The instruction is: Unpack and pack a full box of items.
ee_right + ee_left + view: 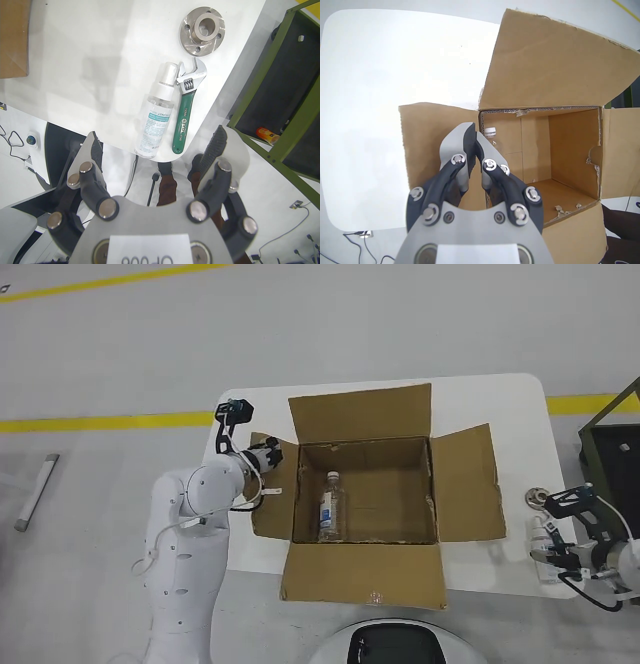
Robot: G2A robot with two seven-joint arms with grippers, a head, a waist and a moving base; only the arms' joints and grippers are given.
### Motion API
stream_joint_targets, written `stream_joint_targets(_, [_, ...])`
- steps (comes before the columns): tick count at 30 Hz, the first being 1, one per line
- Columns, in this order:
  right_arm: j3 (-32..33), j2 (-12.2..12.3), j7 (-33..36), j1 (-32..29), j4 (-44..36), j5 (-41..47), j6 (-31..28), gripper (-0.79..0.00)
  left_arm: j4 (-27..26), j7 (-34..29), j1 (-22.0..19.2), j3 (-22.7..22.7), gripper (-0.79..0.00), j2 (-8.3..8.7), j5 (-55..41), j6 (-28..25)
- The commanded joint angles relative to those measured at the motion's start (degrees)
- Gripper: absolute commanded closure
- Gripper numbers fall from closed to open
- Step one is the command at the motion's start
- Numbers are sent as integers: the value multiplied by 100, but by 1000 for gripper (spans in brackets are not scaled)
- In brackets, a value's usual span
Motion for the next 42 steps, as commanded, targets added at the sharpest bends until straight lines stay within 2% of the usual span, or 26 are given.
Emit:
stream_joint_targets(1, [0,0,0,0,0,0,0,-785,19,19,-9,7,-62,8,13,13])
stream_joint_targets(3, [0,0,0,0,0,0,0,-785,34,42,-19,7,-62,19,49,39])
stream_joint_targets(6, [0,0,0,0,0,0,0,-785,-18,47,-49,1,0,29,12,89])
stream_joint_targets(12, [0,0,0,0,0,0,0,-785,-165,-24,-76,-5,0,62,-39,51])
stream_joint_targets(27, [0,0,0,0,0,0,0,-785,85,28,-38,-53,0,146,185,231])
stream_joint_targets(28, [0,0,0,0,0,0,0,-785,86,38,-47,-47,-46,148,177,234])
stream_joint_targets(30, [0,0,0,0,0,0,0,-785,52,27,-75,-33,-271,156,174,206])
stream_joint_targets(31, [0,0,0,0,0,0,0,-785,8,37,-100,-30,-677,163,220,191])
stream_joint_targets(32, [0,0,0,0,0,0,0,-785,-44,67,-112,-31,-785,166,207,172])
stream_joint_targets(40, [0,0,0,0,0,0,0,-785,-512,821,60,-163,-785,242,963,85])
stream_joint_targets(42, [0,0,0,0,0,0,0,-785,-631,929,137,-222,-785,256,1127,206])
